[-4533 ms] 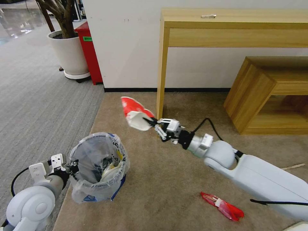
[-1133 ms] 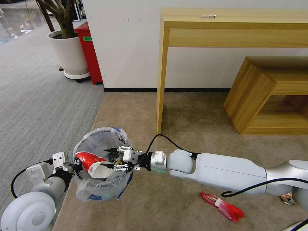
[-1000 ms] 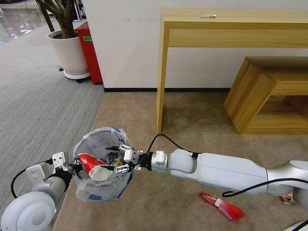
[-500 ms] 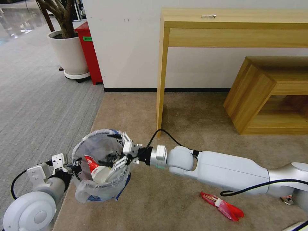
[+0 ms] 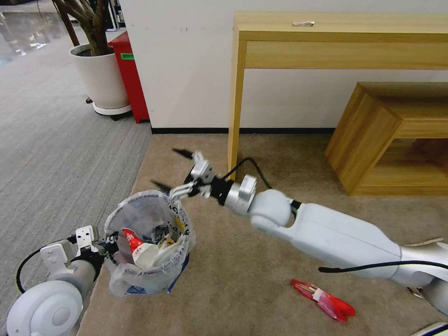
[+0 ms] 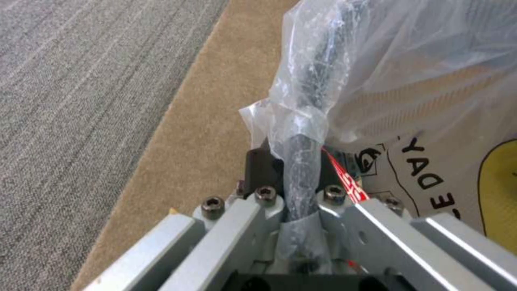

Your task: Pick up the trash bin and place the garbage on the floor into it.

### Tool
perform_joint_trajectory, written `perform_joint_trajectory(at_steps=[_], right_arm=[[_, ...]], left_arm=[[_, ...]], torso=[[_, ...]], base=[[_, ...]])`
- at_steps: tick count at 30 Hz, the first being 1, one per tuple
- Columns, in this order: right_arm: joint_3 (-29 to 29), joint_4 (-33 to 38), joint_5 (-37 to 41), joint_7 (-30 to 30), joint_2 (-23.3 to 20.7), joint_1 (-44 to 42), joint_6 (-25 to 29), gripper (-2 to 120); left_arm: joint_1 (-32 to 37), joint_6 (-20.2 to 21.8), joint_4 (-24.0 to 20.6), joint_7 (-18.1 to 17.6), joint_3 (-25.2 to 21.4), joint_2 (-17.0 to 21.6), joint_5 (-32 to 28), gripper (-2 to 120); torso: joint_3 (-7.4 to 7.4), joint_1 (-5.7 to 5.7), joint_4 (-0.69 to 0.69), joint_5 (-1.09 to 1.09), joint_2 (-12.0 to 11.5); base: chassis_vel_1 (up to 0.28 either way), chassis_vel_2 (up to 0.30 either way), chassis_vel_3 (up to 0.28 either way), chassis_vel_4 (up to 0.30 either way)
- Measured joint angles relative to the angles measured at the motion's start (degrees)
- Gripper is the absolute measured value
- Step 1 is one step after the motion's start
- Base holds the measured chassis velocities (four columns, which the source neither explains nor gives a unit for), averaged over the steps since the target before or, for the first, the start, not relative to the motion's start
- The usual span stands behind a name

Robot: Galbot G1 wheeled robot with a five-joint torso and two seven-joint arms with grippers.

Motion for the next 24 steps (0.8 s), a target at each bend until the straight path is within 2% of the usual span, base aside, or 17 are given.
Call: perform_joint_trajectory(at_steps=[3, 4, 7, 8, 11, 12, 14, 17, 22, 24], right_arm=[[3.9, 0.4, -0.1, 0.3, -4.3, -2.1, -1.6, 100], [3.9, 0.4, -0.1, 0.3, -4.3, -2.1, -1.6, 100], [11.2, 0.8, -0.7, 0.3, -10.4, -8.6, -3.0, 100], [11.2, 0.8, -0.7, 0.3, -10.4, -8.6, -3.0, 100], [18.3, 1.4, -2.1, 0.6, -15.6, -16.1, -4.0, 100], [18.3, 1.4, -2.1, 0.6, -15.6, -16.1, -4.0, 100], [22.8, 2.0, -3.3, 0.7, -18.7, -20.7, -4.4, 100], [24.1, 2.1, -3.7, 0.7, -19.7, -22.1, -4.5, 100], [30.9, 3.8, -4.1, 0.4, -25.1, -29.9, -3.8, 99], [31.5, 4.1, -4.1, 0.4, -25.6, -30.8, -3.8, 99]], left_arm=[[-0.2, -0.2, 0.6, 0.1, 0.0, 0.0, 0.1, 0], [-0.2, -0.2, 0.6, 0.1, 0.0, 0.0, 0.1, 0], [-0.7, -0.4, 1.4, 0.4, 0.1, 0.3, 0.5, 0], [-0.7, -0.4, 1.4, 0.4, 0.1, 0.3, 0.5, 0], [-1.1, -0.6, 2.2, 0.8, 0.5, 0.5, 0.6, 0], [-1.1, -0.6, 2.2, 0.8, 0.5, 0.5, 0.6, 0], [-1.4, -0.6, 2.8, 0.9, 0.8, 0.7, 0.7, 0], [-1.5, -0.7, 3.0, 1.0, 0.8, 0.8, 0.7, 0], [-1.7, -0.9, 3.6, 1.3, 1.0, 0.9, 1.2, 0], [-1.7, -0.9, 3.7, 1.3, 1.0, 0.9, 1.3, 0]], torso=[[0.00, 0.00, 0.00, 0.01, 0.0], [0.00, 0.00, 0.00, 0.01, 0.0], [0.00, 0.00, 0.01, 0.01, 0.0], [0.00, 0.00, 0.01, 0.01, 0.0], [0.00, 0.00, -0.03, 0.02, 0.0], [0.00, 0.00, -0.03, 0.02, 0.0], [0.00, 0.00, -0.02, 0.02, 0.0], [-0.01, 0.00, -0.02, 0.00, 0.0], [0.00, 0.00, 0.00, 0.00, 0.0], [-0.01, 0.00, -0.01, 0.00, 0.0]], base=[[0.000, 0.000, 0.000, 0.000], [0.000, 0.000, 0.000, 0.000], [0.000, 0.000, 0.000, 0.000], [0.000, 0.000, 0.000, 0.000], [0.000, 0.000, 0.000, 0.000], [0.000, 0.000, 0.000, 0.000], [0.000, 0.000, 0.000, 0.000], [0.000, 0.000, 0.000, 0.000], [0.000, 0.000, 0.000, 0.000], [0.000, 0.000, 0.000, 0.000]])
